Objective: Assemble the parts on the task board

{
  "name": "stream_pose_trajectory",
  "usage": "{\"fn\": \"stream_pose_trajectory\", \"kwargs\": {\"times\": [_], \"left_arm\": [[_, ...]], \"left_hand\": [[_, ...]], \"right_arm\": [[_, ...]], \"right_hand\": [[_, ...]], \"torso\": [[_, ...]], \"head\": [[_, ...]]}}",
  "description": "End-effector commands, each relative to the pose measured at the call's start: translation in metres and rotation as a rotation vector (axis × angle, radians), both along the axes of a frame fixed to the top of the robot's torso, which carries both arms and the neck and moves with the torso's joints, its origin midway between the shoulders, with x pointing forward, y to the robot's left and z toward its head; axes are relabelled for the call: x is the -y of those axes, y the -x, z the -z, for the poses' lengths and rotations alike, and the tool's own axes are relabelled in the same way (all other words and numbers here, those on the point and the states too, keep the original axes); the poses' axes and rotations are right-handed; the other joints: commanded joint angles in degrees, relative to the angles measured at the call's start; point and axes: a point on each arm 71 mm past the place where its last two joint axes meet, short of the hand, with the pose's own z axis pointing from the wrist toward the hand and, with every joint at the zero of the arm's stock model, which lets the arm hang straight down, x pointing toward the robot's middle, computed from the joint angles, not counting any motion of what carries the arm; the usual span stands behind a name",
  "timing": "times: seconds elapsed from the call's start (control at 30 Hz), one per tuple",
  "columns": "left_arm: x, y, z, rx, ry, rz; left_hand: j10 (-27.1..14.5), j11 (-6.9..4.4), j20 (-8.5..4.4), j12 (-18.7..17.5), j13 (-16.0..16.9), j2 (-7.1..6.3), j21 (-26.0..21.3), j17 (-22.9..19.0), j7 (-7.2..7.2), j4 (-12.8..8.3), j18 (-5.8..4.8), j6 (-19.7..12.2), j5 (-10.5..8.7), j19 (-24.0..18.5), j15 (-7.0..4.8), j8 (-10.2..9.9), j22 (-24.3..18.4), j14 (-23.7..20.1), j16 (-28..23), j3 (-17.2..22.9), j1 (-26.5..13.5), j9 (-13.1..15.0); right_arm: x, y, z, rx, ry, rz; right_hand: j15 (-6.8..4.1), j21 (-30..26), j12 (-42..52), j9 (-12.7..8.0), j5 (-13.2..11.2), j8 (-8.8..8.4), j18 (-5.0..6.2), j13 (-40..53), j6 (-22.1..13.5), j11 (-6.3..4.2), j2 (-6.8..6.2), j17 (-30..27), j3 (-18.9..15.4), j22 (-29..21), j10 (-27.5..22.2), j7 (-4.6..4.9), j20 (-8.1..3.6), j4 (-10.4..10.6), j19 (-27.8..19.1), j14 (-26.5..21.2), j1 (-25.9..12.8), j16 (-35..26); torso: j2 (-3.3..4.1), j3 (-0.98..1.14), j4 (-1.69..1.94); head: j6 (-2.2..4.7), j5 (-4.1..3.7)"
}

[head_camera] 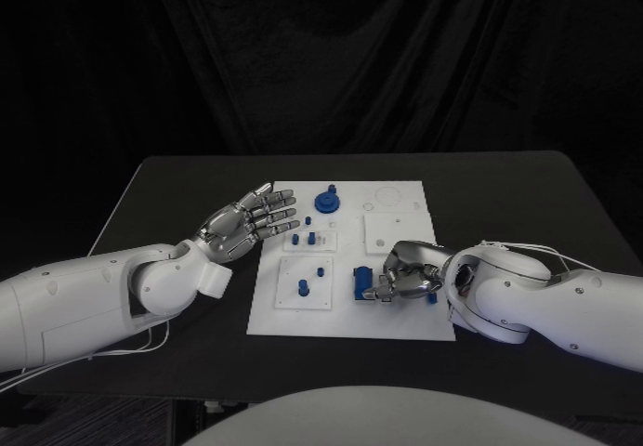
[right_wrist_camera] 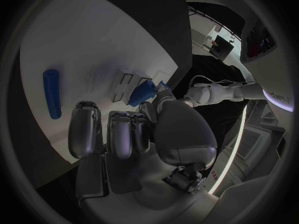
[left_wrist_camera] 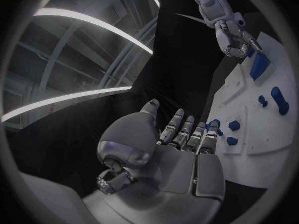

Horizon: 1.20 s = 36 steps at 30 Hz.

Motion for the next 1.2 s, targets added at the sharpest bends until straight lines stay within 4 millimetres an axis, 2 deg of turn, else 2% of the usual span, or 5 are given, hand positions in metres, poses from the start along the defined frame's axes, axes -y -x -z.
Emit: {"fn": "stream_pose_trajectory", "kwargs": {"times": [0.03, 0.23, 0.53, 1.0, 1.2], "left_arm": [[0.0013, 0.0010, -0.0004, 0.005, 0.018, 0.011], [0.0015, 0.0012, -0.0003, 0.004, 0.018, 0.012], [0.0013, 0.0013, -0.0001, 0.003, 0.018, 0.013], [0.0012, 0.0011, 0.0008, 0.001, 0.017, 0.015], [0.0010, 0.0012, 0.0011, 0.001, 0.018, 0.015]], "left_hand": [[-0.1, -0.03, 0.12, 0.3, 0.1, -0.09, 0.3, 0.1, 5.04, 0.0, -0.27, -0.3, 0.23, 0.3, 0.26, 0.3, 0.1, -0.1, 0.1, 0.3, 0.3, 0.0], [0.0, -0.03, 0.12, 0.3, 0.1, -0.09, 0.4, 0.1, 5.03, 0.0, -0.35, -0.3, 0.23, 0.4, 0.32, 0.3, 0.1, -0.1, 0.2, 0.3, 0.3, 0.0], [0.0, -0.03, 0.11, 0.4, 0.1, -0.09, 0.4, 0.1, 5.03, 0.0, -0.37, -0.2, 0.23, 0.4, 0.34, 0.3, 0.1, -0.1, 0.2, 0.3, 0.3, 0.0], [0.0, -0.03, 0.11, 0.4, 0.1, -0.10, 0.4, 0.1, 5.03, 0.0, -0.39, -0.3, 0.23, 0.4, 0.35, 0.3, 0.2, -0.1, 0.2, 0.3, 0.3, 0.0], [0.0, -0.02, 0.11, 0.4, 0.1, -0.09, 0.4, 0.1, 5.03, 0.0, -0.45, -0.3, 0.23, 0.4, 0.39, 0.3, 0.2, 0.0, 0.2, 0.4, 0.2, 0.0]], "right_arm": [[0.0011, -0.0006, 0.0007, 0.012, 0.008, 0.016], [0.0008, -0.0010, 0.0012, 0.009, 0.003, 0.013], [-0.0003, -0.0007, 0.0033, -0.003, 0.006, -0.002], [-0.0031, 0.0028, 0.0080, -0.050, 0.020, -0.035], [-0.0021, 0.0037, 0.0083, -0.050, 0.016, -0.036]], "right_hand": [[-0.34, -0.2, 0.2, 10.8, 2.0, 3.98, 0.89, 15.1, 6.8, -0.43, 1.43, 9.0, 0.5, 10.9, 6.0, -2.11, -0.51, -0.4, 0.9, 4.8, 1.5, 0.0], [-0.46, 0.0, 0.2, 10.8, 10.8, 3.77, 0.84, 15.1, 6.4, -0.60, 1.09, 9.3, 3.9, 11.0, 6.0, -2.24, -0.64, -0.2, 1.0, 4.9, 1.7, 0.1], [-0.51, -0.2, 0.2, 10.3, 13.6, 2.62, 0.86, 15.1, 5.0, -0.60, -0.94, 9.2, 9.4, 11.0, 6.0, -2.26, -0.71, -2.2, 1.0, 4.9, 3.5, 0.0], [-0.12, 0.1, 0.2, 9.7, -15.8, 1.20, 0.77, 15.1, 3.5, -0.14, -3.04, 9.8, 8.1, 11.1, 6.0, -1.79, -0.30, -2.1, 1.1, 5.0, -0.3, 0.3], [-0.09, 0.1, 0.2, 9.3, -18.3, 0.38, 0.76, 15.1, 2.5, -0.11, -3.74, 10.0, 4.6, 11.1, 6.0, -1.75, -0.28, -0.3, 1.2, 5.0, -2.6, 0.3]], "torso": [[0.00, 0.00, 0.01], [0.00, 0.00, 0.00], [0.01, -0.01, -0.01], [0.02, -0.01, -0.01], [0.00, 0.01, 0.00]], "head": [[-0.01, -0.04], [-0.01, 0.02], [-0.01, 0.21], [-0.01, 0.28], [-0.01, 0.32]]}}
